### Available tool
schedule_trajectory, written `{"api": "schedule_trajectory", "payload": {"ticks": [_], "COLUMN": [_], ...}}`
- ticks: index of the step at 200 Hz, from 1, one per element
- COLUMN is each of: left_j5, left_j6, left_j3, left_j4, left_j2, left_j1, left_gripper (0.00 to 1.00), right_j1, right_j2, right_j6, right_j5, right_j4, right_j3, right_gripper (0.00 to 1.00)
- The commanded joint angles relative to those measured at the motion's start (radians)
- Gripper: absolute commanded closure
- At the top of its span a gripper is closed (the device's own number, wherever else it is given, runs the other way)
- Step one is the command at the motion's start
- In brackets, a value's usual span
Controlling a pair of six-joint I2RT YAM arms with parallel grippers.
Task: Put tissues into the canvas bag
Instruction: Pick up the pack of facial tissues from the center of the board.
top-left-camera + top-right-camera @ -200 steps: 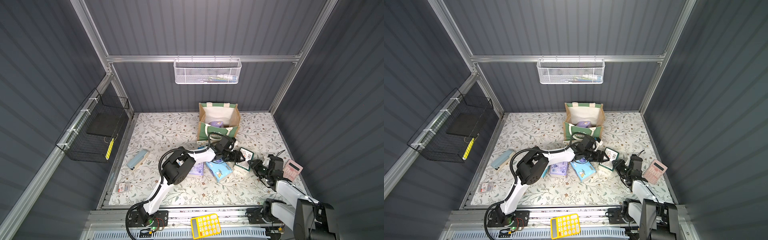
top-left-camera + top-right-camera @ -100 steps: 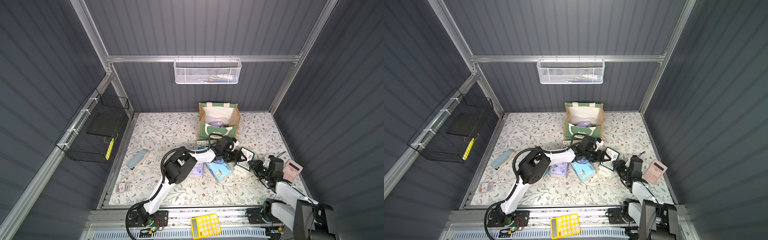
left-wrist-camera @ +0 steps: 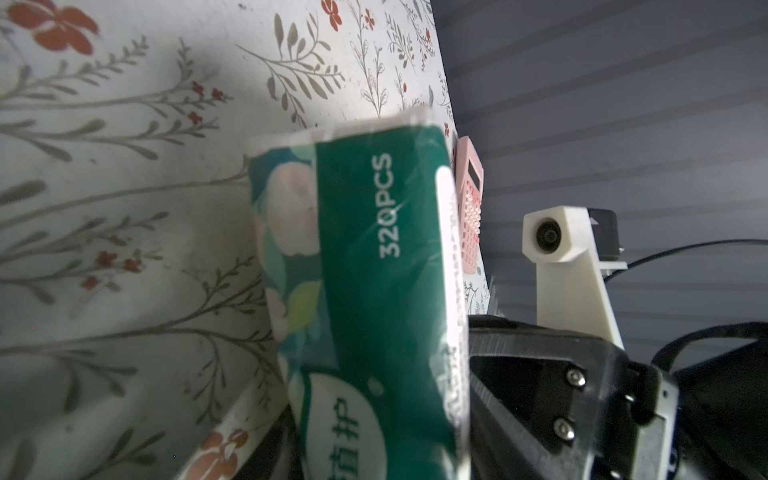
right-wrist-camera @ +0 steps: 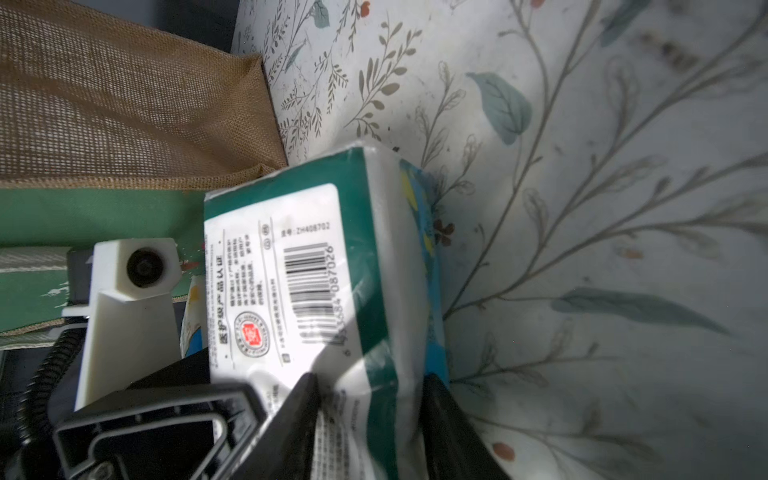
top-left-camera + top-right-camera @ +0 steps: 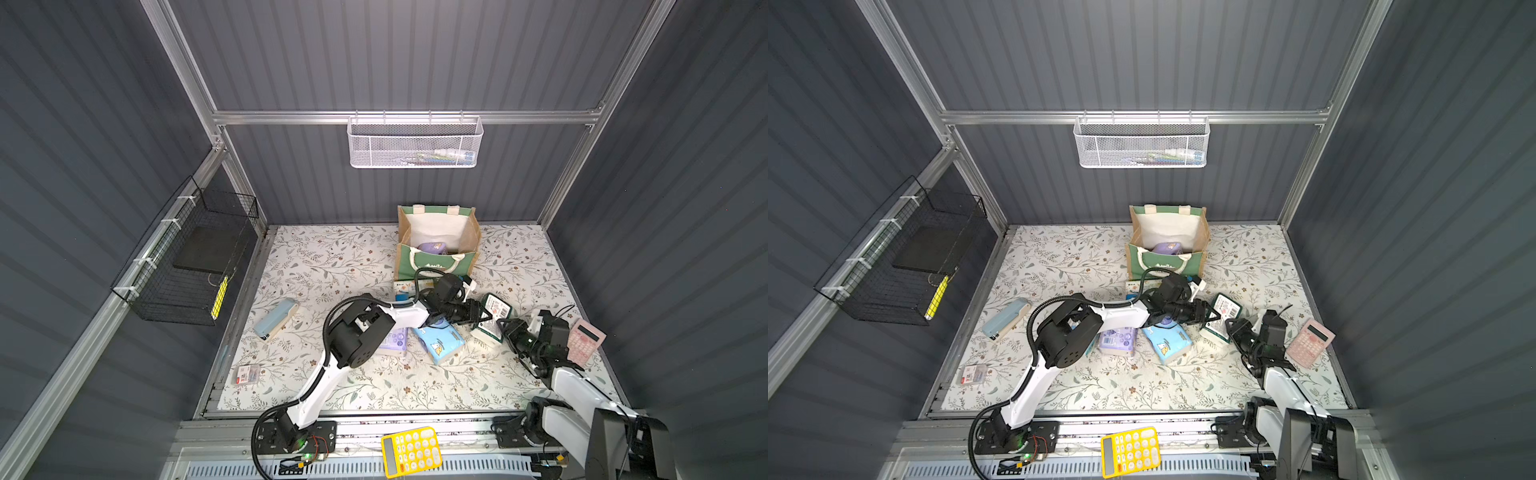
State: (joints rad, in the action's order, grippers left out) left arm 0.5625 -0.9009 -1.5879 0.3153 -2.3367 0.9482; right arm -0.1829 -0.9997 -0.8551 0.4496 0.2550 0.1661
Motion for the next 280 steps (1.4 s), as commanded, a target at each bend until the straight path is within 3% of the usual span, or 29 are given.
{"api": "schedule_trajectory", "payload": {"ticks": [1,42,110,134,204,280], "left_j5": [0.046,0.026,-0.011,-0.039,-0.100,-0.164], "left_j6": [-0.016,-0.009,0.035,0.056,0.110,0.201], "left_j3": [0.007,0.026,0.048,0.061,0.065,0.015], "left_j4": [0.089,0.091,0.054,0.037,-0.035,-0.162], "left_j2": [0.009,0.035,0.116,0.166,0.310,0.449], "left_j1": [0.014,0.014,0.014,0.015,0.014,-0.008], "left_gripper": [0.55,0.67,0.68,0.68,0.67,0.67], "right_j1": [0.003,0.004,0.003,0.004,0.003,0.004], "right_j2": [0.022,0.063,0.301,0.398,0.451,0.305], "right_j6": [0.021,0.049,0.156,0.186,0.263,0.282], "right_j5": [0.043,0.039,0.031,0.026,0.064,0.121], "right_j4": [-0.039,-0.079,-0.151,-0.188,-0.305,-0.336], "right_j3": [-0.004,0.014,0.050,0.082,0.290,0.506], "right_gripper": [0.55,0.46,0.12,0.04,0.01,0.09]}}
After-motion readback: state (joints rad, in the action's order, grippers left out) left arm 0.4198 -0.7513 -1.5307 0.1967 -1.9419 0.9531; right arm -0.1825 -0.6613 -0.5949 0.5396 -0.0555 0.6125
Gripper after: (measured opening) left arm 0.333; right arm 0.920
